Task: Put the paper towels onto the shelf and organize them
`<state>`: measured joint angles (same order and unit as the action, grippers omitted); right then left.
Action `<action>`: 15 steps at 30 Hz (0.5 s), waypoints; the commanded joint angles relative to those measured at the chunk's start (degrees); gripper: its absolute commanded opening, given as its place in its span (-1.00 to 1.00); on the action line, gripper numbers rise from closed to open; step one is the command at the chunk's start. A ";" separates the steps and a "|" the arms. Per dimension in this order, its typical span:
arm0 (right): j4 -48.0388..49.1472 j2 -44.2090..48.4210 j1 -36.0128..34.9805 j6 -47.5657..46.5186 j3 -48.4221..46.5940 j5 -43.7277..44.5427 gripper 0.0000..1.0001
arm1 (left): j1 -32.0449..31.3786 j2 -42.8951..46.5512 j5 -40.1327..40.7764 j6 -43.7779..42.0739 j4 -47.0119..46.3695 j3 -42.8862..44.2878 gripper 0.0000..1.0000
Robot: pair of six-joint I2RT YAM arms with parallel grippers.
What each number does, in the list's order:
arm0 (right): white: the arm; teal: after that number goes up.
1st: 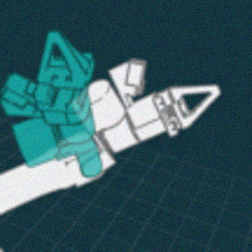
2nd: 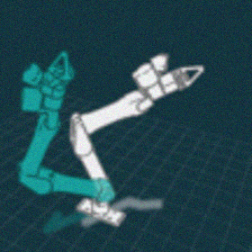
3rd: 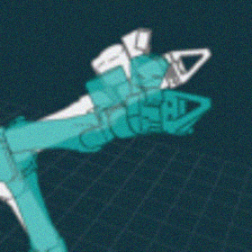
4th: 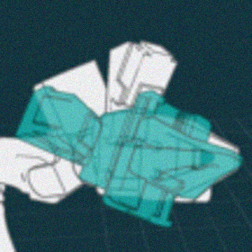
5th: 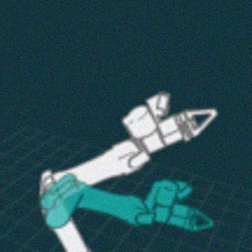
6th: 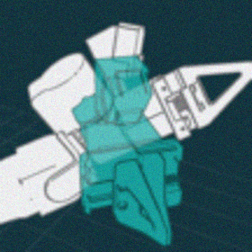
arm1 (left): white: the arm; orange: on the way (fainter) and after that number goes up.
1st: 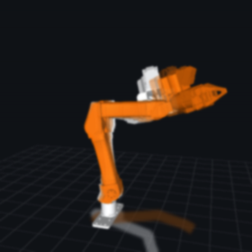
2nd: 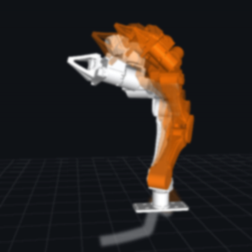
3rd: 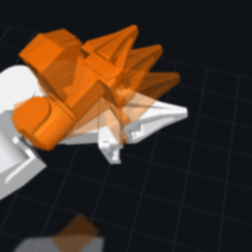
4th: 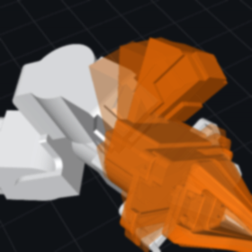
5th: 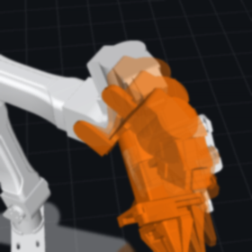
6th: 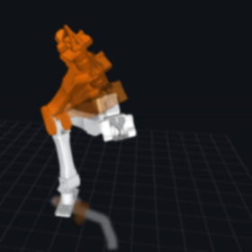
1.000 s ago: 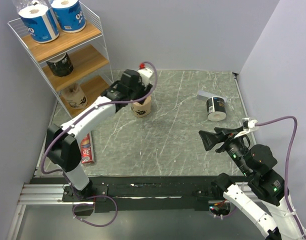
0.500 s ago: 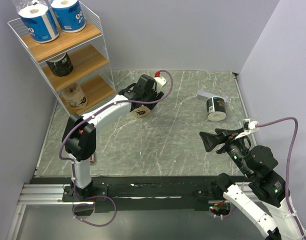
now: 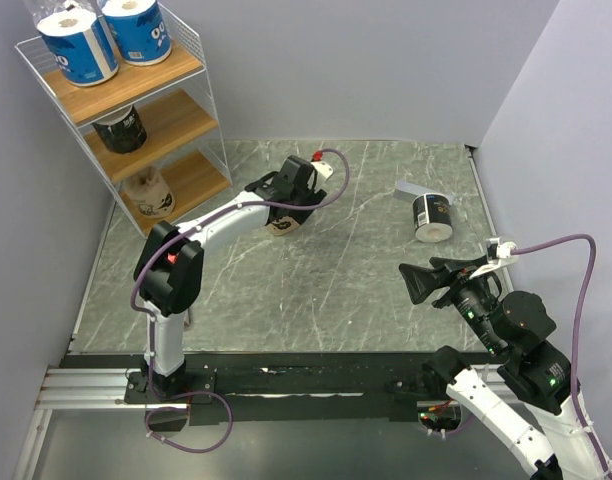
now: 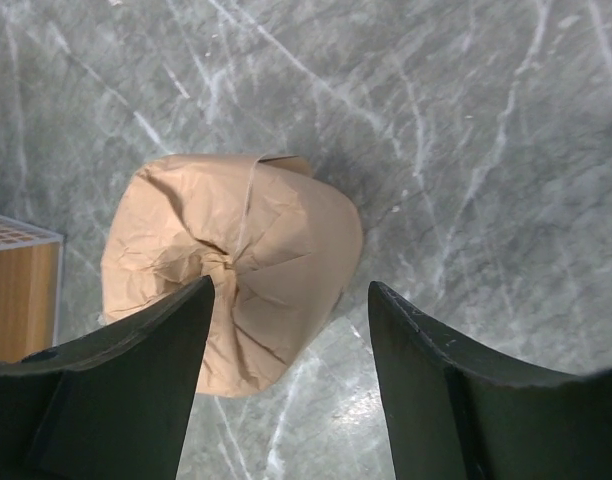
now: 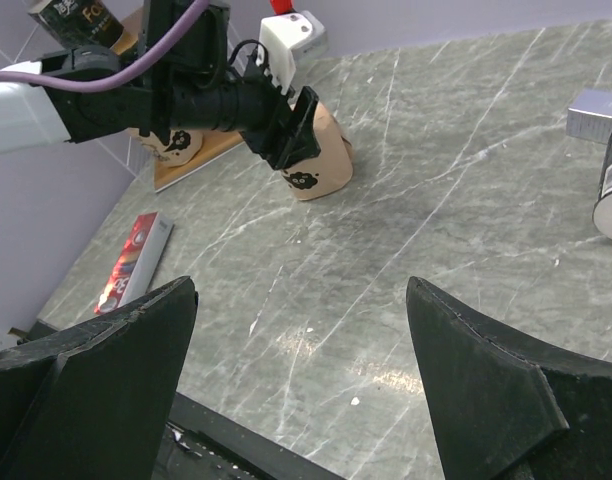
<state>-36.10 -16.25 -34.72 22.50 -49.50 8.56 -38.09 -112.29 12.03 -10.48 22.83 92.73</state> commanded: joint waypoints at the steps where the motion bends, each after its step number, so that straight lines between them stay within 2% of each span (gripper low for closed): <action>1: 0.76 0.17 0.09 0.00 -1.48 0.76 0.85 | 0.12 -0.38 3.70 -1.03 -3.49 -0.79 0.39; 5: 1.03 -0.01 0.18 -0.18 -1.39 0.85 0.84 | 1.26 -1.00 2.22 -0.68 -4.37 -1.32 0.41; 15: 1.82 -0.62 0.18 -0.18 -1.22 0.58 0.85 | 2.14 -2.84 0.97 -1.03 -4.99 -2.02 0.32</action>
<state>-36.07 -16.25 -34.72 22.48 -49.50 8.56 -35.83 -113.89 13.34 -10.92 19.53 91.18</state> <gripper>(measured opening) 0.921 0.674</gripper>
